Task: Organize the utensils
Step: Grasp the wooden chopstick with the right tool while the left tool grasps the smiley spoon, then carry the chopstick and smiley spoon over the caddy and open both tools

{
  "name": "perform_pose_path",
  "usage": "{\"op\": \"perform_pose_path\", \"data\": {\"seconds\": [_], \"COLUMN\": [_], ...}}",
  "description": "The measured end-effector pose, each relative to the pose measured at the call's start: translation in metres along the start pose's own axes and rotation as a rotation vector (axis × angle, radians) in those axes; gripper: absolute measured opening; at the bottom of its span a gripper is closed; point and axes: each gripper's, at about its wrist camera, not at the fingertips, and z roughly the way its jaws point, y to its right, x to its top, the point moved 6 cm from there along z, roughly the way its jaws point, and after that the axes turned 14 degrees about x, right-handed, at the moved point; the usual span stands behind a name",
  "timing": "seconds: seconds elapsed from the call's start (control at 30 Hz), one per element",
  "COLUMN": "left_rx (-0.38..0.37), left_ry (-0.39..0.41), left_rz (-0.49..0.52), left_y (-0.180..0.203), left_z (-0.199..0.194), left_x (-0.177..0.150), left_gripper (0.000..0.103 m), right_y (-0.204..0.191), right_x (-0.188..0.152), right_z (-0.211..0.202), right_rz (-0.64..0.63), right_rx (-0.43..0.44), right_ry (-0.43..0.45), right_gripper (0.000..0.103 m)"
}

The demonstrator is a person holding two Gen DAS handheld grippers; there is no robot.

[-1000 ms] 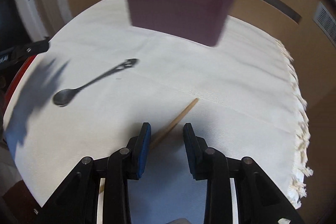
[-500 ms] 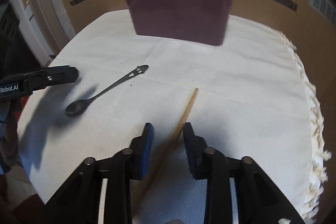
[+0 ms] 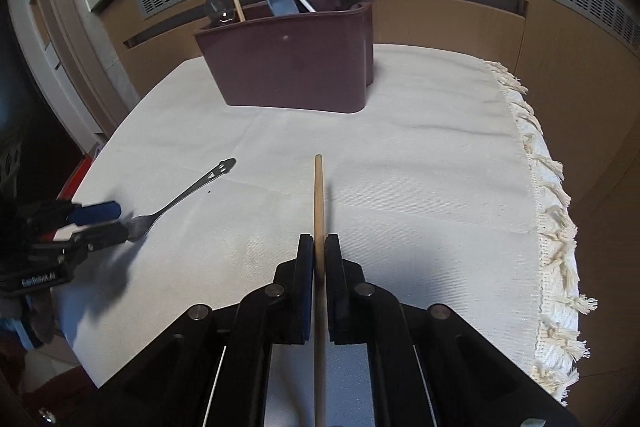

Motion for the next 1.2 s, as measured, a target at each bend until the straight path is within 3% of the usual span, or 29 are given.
{"op": "perform_pose_path", "data": {"seconds": [0.17,0.3,0.33,0.4,0.7,1.0,1.1,1.2], "left_rx": [0.061,0.054,0.06,0.05,0.06,0.044,0.028,0.004], "left_ry": [-0.001,-0.006,-0.005,-0.001,0.223,0.286,0.348,0.442], "left_rz": [0.055,0.002,-0.001,-0.028,-0.112,-0.129,-0.138,-0.152], "left_y": [0.013,0.011,0.01,0.006,-0.02,-0.029,-0.036,-0.045], "left_z": [0.013,0.015,0.015,0.012,-0.061,-0.082,-0.104,-0.135], "left_x": [0.006,0.008,0.008,0.009,0.057,0.097,0.123,0.162], "left_gripper": [0.039,0.038,0.03,0.029,0.028,0.028,0.028,0.028], "right_y": [-0.013,-0.02,-0.02,-0.019,-0.022,-0.027,-0.032,-0.042], "right_x": [0.005,0.005,0.006,0.007,0.022,0.044,0.064,0.108], "right_z": [-0.005,-0.015,-0.016,-0.019,-0.041,-0.047,-0.054,-0.082], "right_rz": [-0.014,-0.047,-0.05,-0.055,-0.054,-0.063,-0.082,-0.117], "right_rx": [0.01,-0.015,-0.019,-0.025,-0.006,0.004,0.012,0.021], "right_ry": [0.037,0.059,0.063,0.068,0.141,0.185,0.218,0.314], "right_gripper": [0.005,0.005,0.005,0.005,0.005,0.005,0.005,0.005]}}
